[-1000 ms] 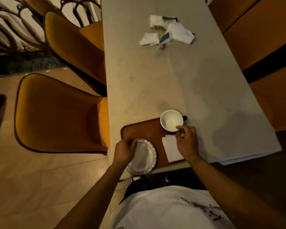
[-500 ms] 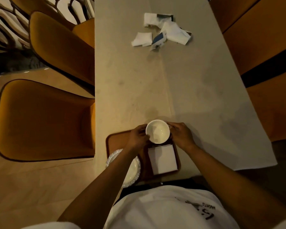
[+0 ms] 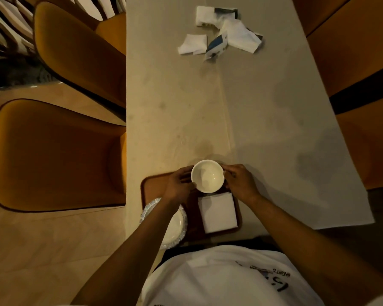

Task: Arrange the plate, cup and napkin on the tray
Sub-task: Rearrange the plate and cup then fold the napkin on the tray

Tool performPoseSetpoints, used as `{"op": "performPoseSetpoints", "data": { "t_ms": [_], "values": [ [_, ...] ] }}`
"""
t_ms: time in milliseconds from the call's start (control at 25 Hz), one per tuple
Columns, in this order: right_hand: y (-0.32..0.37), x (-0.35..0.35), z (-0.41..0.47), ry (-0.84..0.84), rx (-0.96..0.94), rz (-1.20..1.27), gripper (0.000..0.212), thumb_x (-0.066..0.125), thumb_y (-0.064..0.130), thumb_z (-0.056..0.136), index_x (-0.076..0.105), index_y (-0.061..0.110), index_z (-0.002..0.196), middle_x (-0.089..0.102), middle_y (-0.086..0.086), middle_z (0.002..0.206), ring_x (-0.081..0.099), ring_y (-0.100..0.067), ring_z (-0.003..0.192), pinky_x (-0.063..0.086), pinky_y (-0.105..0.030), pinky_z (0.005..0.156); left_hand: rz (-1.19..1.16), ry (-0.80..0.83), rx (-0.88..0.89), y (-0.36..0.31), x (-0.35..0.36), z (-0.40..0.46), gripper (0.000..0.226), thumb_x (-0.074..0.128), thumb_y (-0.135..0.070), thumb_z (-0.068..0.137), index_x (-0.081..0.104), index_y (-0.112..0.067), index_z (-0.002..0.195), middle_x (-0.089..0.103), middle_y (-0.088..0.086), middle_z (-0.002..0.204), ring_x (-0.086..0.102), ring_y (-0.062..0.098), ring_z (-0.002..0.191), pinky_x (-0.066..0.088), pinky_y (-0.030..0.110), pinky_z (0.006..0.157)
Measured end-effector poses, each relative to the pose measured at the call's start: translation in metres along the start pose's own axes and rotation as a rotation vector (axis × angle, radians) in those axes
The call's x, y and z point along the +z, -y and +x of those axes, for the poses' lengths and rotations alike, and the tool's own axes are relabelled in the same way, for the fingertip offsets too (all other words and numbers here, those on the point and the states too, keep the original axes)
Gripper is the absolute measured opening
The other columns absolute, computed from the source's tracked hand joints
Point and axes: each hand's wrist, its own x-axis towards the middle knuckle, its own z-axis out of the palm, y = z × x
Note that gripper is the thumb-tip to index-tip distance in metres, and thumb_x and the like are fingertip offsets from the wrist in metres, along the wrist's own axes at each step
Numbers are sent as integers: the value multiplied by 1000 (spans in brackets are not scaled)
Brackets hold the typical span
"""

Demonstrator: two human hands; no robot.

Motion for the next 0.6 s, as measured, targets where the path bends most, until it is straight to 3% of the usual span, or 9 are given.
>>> {"op": "performPoseSetpoints", "data": {
  "t_ms": [80,240,400,600],
  "values": [
    [3,8,0,8,-2,7,33,55,19,92,70,29,119,66,-7,117,66,-26,99,58,-51,85,13,-2,9,2,-9,-2,57,61,22,78,59,-3,128,65,20,122,63,36,109,58,46,82],
    [17,25,-4,34,-45,38,31,56,15,93,71,22,119,67,-5,120,66,-23,103,59,-48,86,46,-34,15,4,-29,-7,56,63,18,78,60,-9,127,66,10,115,65,26,100,61,29,70],
    [25,39,-6,56,-89,67,31,57,11,91,72,19,117,68,-3,122,63,-21,110,58,-47,91,91,-71,40,15,-48,-8,58,69,14,75,63,-15,125,67,9,120,65,27,105,60,44,82],
    [29,52,-7,68,-135,94,33,55,8,89,73,17,115,72,0,116,67,-19,105,59,-49,88,102,-79,60,19,-58,-11,58,66,16,76,62,-9,128,64,13,126,62,30,111,58,44,86]
  ]
}}
